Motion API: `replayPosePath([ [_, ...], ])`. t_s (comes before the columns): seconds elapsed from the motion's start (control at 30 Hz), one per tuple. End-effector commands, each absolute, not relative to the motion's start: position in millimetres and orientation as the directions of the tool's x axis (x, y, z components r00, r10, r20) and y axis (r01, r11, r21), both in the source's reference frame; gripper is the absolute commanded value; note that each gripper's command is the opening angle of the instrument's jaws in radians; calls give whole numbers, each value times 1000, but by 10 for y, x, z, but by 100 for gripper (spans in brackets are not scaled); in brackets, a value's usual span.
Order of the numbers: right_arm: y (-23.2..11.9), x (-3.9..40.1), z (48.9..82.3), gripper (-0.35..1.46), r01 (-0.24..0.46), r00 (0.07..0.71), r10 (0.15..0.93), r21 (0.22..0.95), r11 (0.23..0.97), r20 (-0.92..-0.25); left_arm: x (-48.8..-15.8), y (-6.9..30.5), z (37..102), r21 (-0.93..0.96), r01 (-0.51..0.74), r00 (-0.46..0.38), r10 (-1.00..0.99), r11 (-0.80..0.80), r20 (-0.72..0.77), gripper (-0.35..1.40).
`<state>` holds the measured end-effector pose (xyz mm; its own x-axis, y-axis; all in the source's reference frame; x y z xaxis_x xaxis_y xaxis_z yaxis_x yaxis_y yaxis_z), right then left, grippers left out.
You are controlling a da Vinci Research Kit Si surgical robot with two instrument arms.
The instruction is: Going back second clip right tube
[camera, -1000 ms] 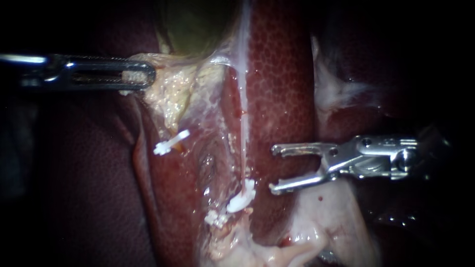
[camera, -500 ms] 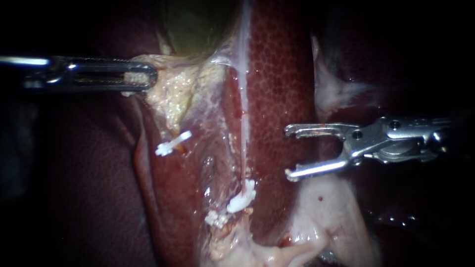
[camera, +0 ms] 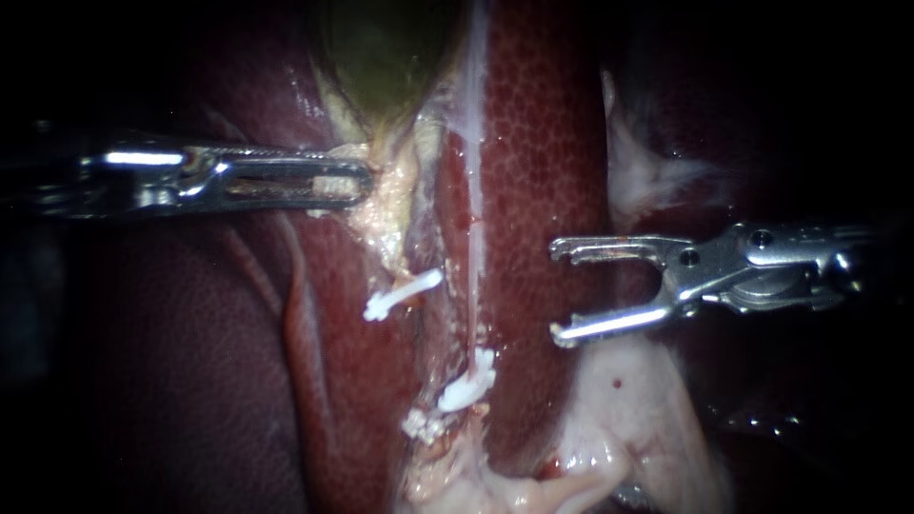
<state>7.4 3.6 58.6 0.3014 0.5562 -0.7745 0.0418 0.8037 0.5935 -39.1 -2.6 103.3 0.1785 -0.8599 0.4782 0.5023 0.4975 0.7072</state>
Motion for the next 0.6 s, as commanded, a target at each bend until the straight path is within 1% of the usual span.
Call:
replayPosePath([
  [0.03,35,74,586,60,42,301,556,594,804,-775,-392,-26,1034,708,502,178,-860,497,477,-18],
  [0.6,36,75,585,60,42,293,559,594,803,-776,-391,-26,1034,708,501,179,-860,497,477,-18],
])
